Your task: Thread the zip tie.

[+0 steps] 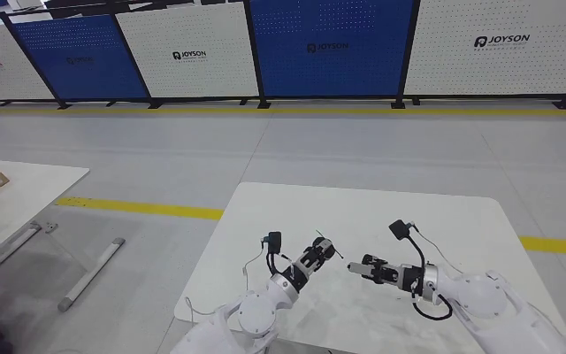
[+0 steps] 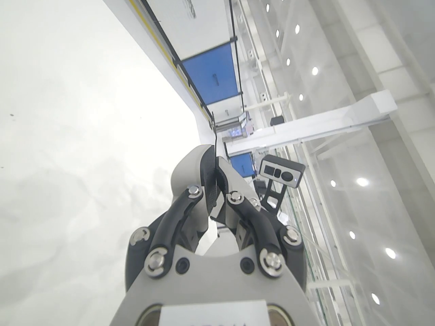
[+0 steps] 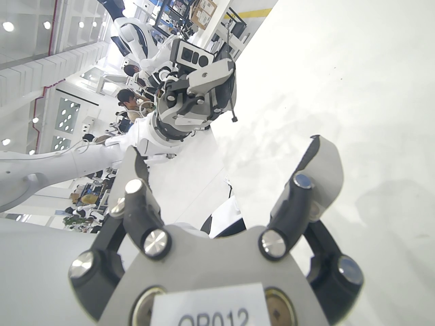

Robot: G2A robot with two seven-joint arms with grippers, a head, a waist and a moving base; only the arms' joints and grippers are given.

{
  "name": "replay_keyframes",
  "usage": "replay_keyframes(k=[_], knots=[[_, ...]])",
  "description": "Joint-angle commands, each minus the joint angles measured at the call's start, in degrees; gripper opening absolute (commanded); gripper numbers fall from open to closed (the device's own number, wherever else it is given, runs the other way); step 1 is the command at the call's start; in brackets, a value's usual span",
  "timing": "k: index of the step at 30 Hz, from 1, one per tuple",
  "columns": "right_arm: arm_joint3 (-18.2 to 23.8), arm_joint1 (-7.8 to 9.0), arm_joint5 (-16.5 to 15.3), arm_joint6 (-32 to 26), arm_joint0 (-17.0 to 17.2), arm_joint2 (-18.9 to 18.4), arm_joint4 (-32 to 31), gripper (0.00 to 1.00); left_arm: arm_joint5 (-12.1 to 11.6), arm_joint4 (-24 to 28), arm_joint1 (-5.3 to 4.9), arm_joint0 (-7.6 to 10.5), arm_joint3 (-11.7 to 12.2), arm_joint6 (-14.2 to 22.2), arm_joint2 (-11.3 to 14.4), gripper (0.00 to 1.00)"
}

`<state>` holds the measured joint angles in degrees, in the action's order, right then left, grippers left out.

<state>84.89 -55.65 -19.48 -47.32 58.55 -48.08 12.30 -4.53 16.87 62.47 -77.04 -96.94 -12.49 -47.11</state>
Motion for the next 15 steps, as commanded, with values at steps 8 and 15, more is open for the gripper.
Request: replay_keyframes(k=[8,15], knots=[[-1.2,-0.41,0.0,0.8,0.3,-0.8,3.1,1.0,0.6,0.6,0.8,0.73,0.9,-2.1,0.8,0.0],[-0.4,-0.67,1.8,1.8,0.4,-0.6,1.7,1.0,0.9,0.8,1.12,0.35,-0.1,-3.0,0.6,0.0]])
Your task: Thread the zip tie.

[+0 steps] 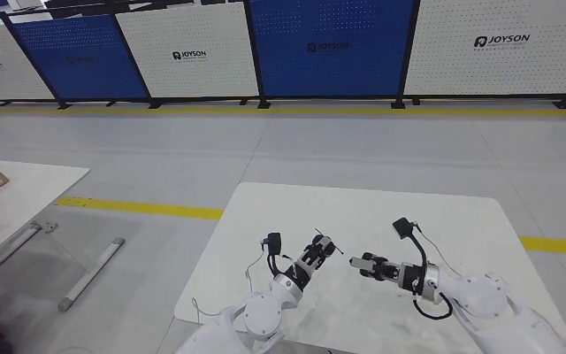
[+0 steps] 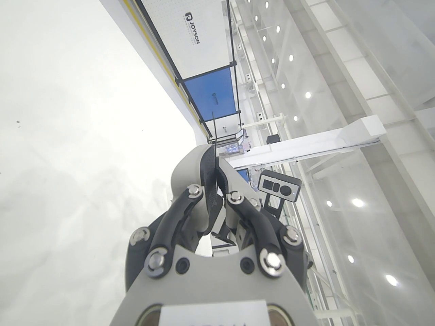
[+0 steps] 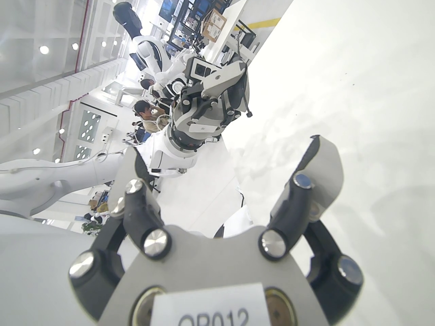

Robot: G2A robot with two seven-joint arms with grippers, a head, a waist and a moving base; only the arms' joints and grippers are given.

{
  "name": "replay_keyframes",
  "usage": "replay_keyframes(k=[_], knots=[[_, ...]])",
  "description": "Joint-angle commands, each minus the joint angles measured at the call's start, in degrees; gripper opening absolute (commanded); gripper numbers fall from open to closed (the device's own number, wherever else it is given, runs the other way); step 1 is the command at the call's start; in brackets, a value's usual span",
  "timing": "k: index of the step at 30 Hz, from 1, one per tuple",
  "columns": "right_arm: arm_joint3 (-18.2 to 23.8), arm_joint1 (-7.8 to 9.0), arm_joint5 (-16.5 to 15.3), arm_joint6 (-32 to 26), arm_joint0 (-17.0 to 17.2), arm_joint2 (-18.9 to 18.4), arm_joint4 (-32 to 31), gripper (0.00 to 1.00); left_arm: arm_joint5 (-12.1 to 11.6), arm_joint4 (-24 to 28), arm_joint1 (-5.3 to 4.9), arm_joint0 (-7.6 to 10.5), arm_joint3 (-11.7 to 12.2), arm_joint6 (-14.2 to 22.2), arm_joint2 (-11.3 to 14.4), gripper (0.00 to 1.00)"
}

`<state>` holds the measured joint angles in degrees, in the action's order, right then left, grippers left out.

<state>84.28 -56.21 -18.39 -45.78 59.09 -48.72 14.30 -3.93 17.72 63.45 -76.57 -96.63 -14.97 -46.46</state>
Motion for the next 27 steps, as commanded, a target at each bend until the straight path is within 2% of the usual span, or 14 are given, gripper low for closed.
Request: replay_keyframes(k=[1,5,14,20,21,22,23,26,27], knots=[[0.1,-0.21,1.1,0.2,-0.3,0.0,-0.3,1.0,0.6,-0.3,0.26,-0.13,-0.6,-0.9,-0.1,0.0],[-1.1,-0.6,3.5,0.2,-1.3,0.0,0.1,1.0,2.4,-0.4,0.82,0.35,-0.3,-2.1,-0.3,0.0],[-0.6,-0.83,3.6,1.9,-0.6,-0.2,-0.9,1.0,2.4,-0.4,0.82,0.35,-0.3,-2.1,-0.3,0.0],[-3.0,-2.16,4.4,0.8,-3.6,1.0,0.4,1.0,2.0,-1.7,1.03,-0.89,-1.7,-1.6,-0.8,0.0],[-3.5,-2.38,4.6,0.7,-4.0,1.2,0.6,0.96,1.8,-1.5,1.05,-1.2,-2.0,-1.2,-1.0,0.0],[-4.0,-2.65,4.7,0.3,-4.5,1.5,0.8,0.6,1.6,-1.0,1.06,-1.61,-2.3,-0.7,-1.4,0.0],[-4.4,-2.85,4.7,0.0,-4.9,1.7,0.9,0.47,1.4,-0.7,1.06,-1.91,-2.6,-0.5,-1.7,0.0],[-5.5,-3.36,4.1,-1.3,-5.7,2.3,1.6,0.39,1.3,-0.5,1.09,-2.76,-3.4,0.1,-2.4,0.0],[-5.8,-3.56,4.0,-1.7,-5.9,2.5,1.7,0.39,1.3,-0.2,1.13,-3.02,-3.6,0.4,-2.6,0.0]])
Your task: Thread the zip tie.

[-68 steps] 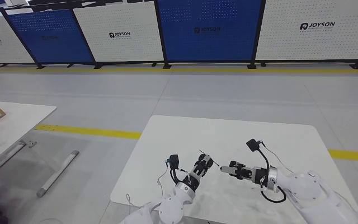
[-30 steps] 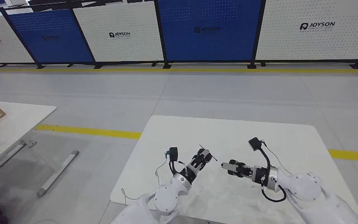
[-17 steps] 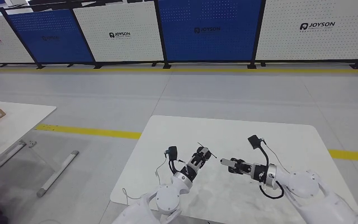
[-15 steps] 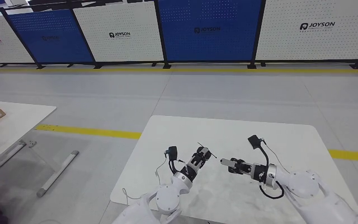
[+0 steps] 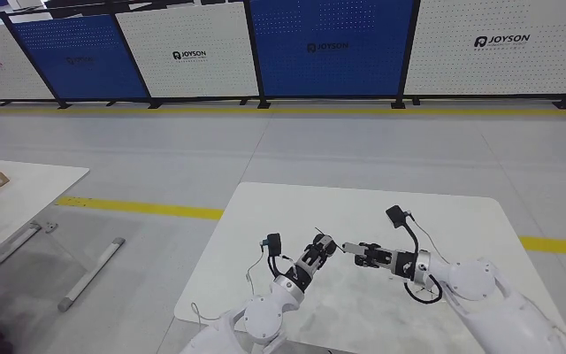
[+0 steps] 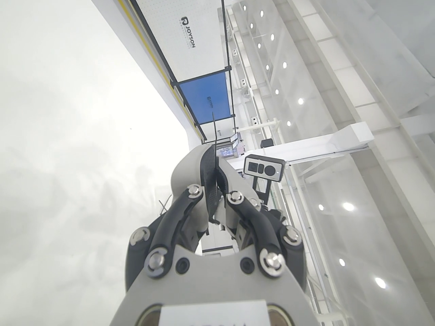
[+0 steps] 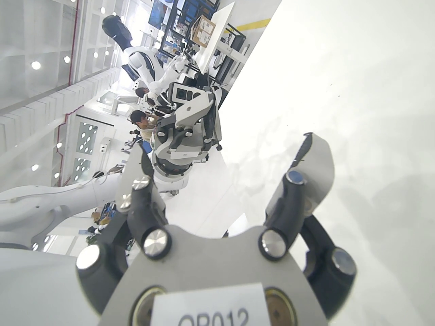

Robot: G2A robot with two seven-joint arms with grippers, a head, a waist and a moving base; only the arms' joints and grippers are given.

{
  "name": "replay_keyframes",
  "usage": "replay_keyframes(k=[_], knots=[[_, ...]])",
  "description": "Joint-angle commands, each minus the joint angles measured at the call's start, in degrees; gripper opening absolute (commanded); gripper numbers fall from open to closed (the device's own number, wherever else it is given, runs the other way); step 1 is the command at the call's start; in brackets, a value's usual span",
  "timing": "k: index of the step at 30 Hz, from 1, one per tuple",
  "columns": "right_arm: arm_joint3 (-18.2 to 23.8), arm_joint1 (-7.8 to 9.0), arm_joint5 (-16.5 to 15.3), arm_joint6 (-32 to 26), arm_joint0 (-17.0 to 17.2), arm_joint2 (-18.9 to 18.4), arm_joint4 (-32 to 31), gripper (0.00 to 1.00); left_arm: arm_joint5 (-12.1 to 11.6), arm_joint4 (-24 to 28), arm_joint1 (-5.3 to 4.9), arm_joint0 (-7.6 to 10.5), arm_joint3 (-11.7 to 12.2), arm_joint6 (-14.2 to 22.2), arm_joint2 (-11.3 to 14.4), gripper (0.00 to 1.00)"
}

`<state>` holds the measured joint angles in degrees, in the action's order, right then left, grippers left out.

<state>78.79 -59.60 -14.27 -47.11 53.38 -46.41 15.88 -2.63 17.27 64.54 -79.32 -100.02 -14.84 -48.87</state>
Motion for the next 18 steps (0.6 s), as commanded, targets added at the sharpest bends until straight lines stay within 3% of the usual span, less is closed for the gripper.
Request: replay_keyframes(k=[1,13,18], knots=[[-0.6,-0.31,-0.2,-0.6,-0.3,0.3,0.2,0.38,0.1,0.3,0.07,-0.4,-0.4,0.5,-0.4,0.0],[-1.9,-1.34,-1.0,-2.6,-0.7,0.3,-0.2,0.38,0.9,-2.5,0.74,-1.44,-0.8,0.9,-1.3,0.0],[-1.8,-1.48,-1.4,-3.2,-0.3,-0.3,-0.3,0.32,0.9,-3.0,1.17,-1.76,-0.7,0.2,-1.4,0.0]])
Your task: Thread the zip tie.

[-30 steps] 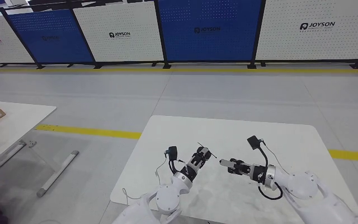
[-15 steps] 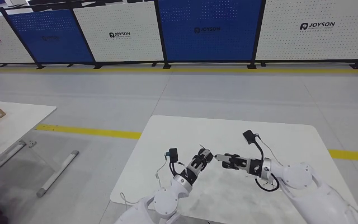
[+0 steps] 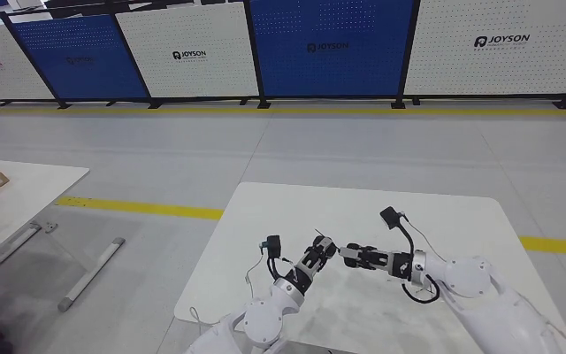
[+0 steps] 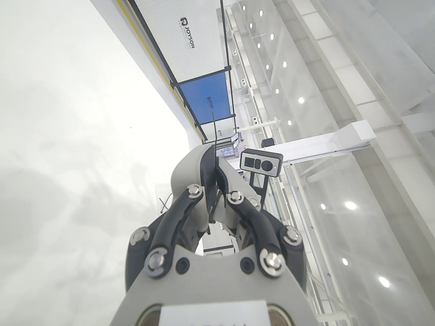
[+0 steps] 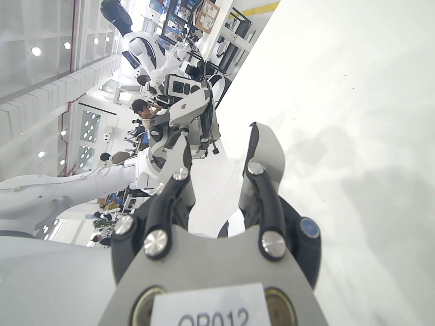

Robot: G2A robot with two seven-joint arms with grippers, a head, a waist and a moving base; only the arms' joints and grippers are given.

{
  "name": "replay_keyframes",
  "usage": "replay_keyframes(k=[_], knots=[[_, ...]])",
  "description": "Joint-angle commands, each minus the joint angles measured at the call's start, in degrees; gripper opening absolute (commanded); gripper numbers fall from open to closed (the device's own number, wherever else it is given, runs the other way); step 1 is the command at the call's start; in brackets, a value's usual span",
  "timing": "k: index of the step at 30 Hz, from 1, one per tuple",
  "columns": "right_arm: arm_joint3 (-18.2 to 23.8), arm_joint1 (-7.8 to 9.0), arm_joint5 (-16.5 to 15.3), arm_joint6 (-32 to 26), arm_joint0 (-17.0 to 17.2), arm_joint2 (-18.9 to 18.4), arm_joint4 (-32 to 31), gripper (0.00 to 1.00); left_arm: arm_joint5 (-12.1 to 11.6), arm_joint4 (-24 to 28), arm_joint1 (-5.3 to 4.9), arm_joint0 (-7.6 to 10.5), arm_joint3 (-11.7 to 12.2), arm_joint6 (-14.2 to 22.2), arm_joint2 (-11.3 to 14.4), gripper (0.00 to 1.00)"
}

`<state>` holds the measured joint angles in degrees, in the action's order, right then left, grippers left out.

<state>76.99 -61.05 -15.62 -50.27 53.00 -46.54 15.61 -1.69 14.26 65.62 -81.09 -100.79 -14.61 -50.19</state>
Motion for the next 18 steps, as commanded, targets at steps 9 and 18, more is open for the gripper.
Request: replay_keyframes(k=[9,18], knots=[[0.0,-0.29,-0.1,-1.4,0.7,-1.0,0.0,0.18,0.1,-1.2,0.82,0.01,0.5,-0.2,-0.4,0.0],[0.1,-0.49,-0.2,-1.9,1.3,-1.9,-0.4,0.0,0.6,-3.1,1.49,-0.24,0.5,-0.6,-0.4,0.0]])
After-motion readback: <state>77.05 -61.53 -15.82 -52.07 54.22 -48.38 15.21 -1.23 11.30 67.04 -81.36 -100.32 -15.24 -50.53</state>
